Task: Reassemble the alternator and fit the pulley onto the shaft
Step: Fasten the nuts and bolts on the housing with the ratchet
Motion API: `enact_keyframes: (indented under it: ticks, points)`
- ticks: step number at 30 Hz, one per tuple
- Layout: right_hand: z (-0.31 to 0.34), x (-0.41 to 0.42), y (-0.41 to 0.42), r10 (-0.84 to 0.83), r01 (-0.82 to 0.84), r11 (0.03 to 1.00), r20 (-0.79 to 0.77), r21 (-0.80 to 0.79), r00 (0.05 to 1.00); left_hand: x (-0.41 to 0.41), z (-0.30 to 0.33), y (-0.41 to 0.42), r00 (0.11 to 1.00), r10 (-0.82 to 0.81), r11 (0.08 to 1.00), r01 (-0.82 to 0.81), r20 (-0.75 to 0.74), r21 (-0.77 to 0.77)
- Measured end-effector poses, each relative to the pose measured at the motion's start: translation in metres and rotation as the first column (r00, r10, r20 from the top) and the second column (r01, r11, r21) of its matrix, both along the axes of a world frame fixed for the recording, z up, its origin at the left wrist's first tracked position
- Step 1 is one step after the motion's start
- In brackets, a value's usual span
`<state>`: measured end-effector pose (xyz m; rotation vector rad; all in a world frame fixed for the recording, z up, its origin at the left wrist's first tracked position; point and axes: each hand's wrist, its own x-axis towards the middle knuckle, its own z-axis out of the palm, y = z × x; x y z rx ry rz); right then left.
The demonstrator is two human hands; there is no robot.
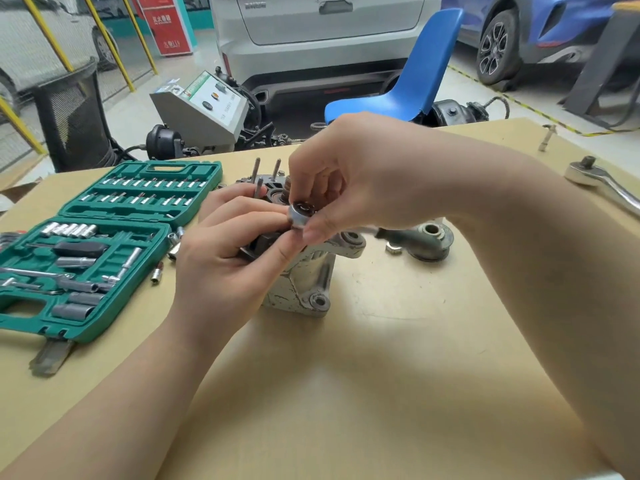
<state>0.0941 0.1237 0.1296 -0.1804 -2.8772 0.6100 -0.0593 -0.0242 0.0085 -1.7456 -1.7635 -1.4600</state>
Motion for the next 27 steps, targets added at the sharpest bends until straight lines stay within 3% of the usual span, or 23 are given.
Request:
enact_keyframes:
  ticks: [5,14,27]
  points:
    - [-0.003,-0.003,0.004,0.05,-0.051,0.998,-0.014,-0.046,0.999,-0.002,-0.001,0.0,1.0,-0.015,1.0,0.015,-0.015,0.007]
    - [0.001,-0.003,-0.007,-0.052,0.051,0.999,0.019,0.011,0.998,0.0,0.003,-0.002,0.999,-0.011,1.0,0.01,0.044,0.028]
    - [0.0,-0.003,-0.002,0.024,-0.024,1.0,0.006,-0.006,1.0,-0.003,-0.003,0.0,0.999,-0.01,1.0,0.009,0.042,0.024]
